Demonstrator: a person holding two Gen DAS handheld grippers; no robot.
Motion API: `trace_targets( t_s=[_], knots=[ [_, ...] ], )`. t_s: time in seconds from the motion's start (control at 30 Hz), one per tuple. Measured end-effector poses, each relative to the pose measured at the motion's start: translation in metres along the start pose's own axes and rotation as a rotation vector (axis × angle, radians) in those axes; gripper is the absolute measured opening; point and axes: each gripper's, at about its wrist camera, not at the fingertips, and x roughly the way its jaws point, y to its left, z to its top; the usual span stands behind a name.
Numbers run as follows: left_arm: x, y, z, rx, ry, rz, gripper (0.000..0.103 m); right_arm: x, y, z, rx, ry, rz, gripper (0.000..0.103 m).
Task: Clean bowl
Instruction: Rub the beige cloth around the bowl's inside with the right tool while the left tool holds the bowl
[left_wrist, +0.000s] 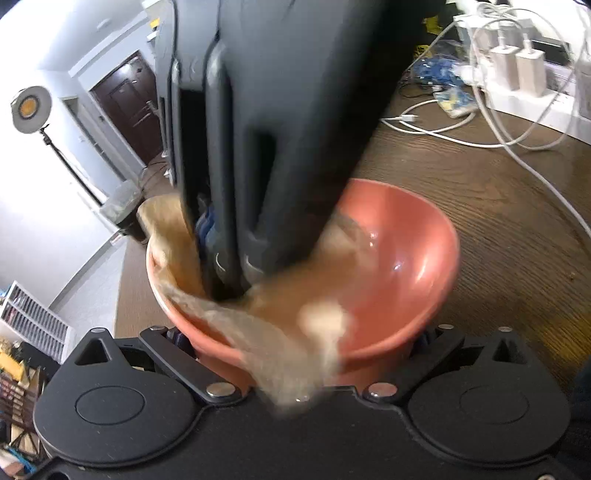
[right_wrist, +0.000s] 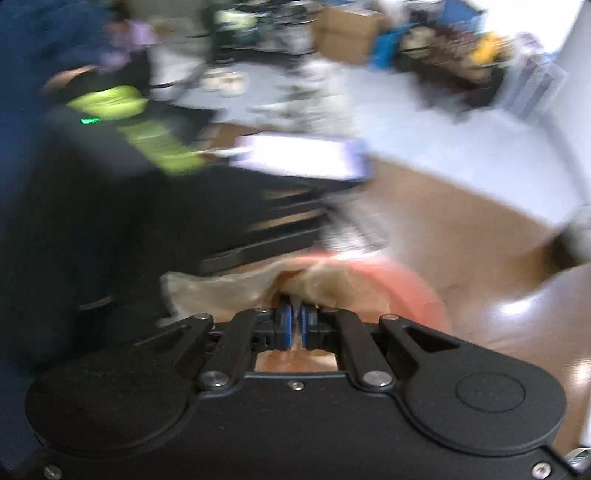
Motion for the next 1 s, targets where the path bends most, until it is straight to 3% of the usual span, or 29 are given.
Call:
trace_targets(
  t_s=[0.07,0.1,0.13,0.17,0.23,0.27,0.3,0.37,0.43,0.47,0.53,0.6,0.67,0.7,0.8,0.83,0.9,0.97,1.0],
  knots=[
    [-0.002,0.001,0.001,0.004,-0.019,0.012,0.099,0.012,-0.011,-0.018,-0.075,0.134,-0.072,0.005],
    [-0.002,-0.001,0.002,0.024,-0.032,0.014,0.098,0.014,-0.009,-0.029,-0.114,0.216,-0.035,0.005],
    [-0.003,-0.004,0.003,0.053,-0.045,0.008,0.098,0.013,-0.006,-0.031,-0.126,0.234,-0.004,0.005],
    [-0.004,-0.004,0.002,0.057,-0.049,0.002,0.098,0.009,0.003,-0.035,-0.154,0.265,0.089,0.005],
    [-0.004,-0.004,0.002,0.052,-0.051,-0.005,0.098,-0.002,0.018,-0.022,-0.153,0.208,0.223,0.005],
    [-0.005,-0.004,0.002,0.048,-0.05,-0.006,0.098,-0.004,0.019,-0.012,-0.127,0.139,0.21,0.005],
    [-0.005,-0.003,0.001,0.043,-0.048,-0.005,0.098,-0.004,0.013,-0.005,-0.091,0.095,0.158,0.005],
    [-0.004,-0.003,0.0,0.033,-0.042,-0.002,0.098,0.001,-0.001,-0.003,-0.061,0.091,-0.01,0.005],
    [-0.005,-0.001,-0.001,0.033,-0.041,0.004,0.098,0.007,-0.004,-0.017,-0.104,0.208,-0.038,0.005],
    [-0.005,-0.002,-0.001,0.04,-0.044,0.003,0.098,0.008,0.0,-0.025,-0.135,0.262,-0.012,0.005],
    [-0.007,-0.006,0.0,0.075,-0.055,-0.004,0.098,0.001,0.025,-0.035,-0.191,0.316,0.151,0.005],
    [-0.006,-0.005,0.0,0.075,-0.048,-0.003,0.099,-0.004,0.039,-0.019,-0.165,0.193,0.185,0.005],
    [-0.006,-0.005,-0.001,0.061,-0.042,0.004,0.099,-0.006,0.028,-0.005,-0.077,0.091,0.122,0.005],
    [-0.006,-0.004,-0.001,0.059,-0.039,0.008,0.098,-0.007,0.012,0.0,0.005,0.047,0.043,0.005],
    [-0.006,-0.001,-0.002,0.041,-0.035,0.012,0.098,-0.006,-0.004,-0.014,0.046,0.11,-0.059,0.005],
    [-0.006,-0.001,-0.002,0.043,-0.04,0.006,0.098,-0.006,-0.005,-0.028,0.029,0.168,-0.05,0.004],
    [-0.006,-0.003,-0.002,0.057,-0.049,-0.007,0.098,-0.01,0.009,-0.046,0.011,0.242,0.051,0.004],
    [-0.005,-0.006,-0.001,0.072,-0.05,-0.015,0.098,-0.015,0.037,-0.044,-0.008,0.213,0.157,0.004],
    [-0.005,-0.006,-0.001,0.069,-0.048,-0.015,0.098,-0.015,0.035,-0.037,0.017,0.161,0.118,0.004]
  ],
)
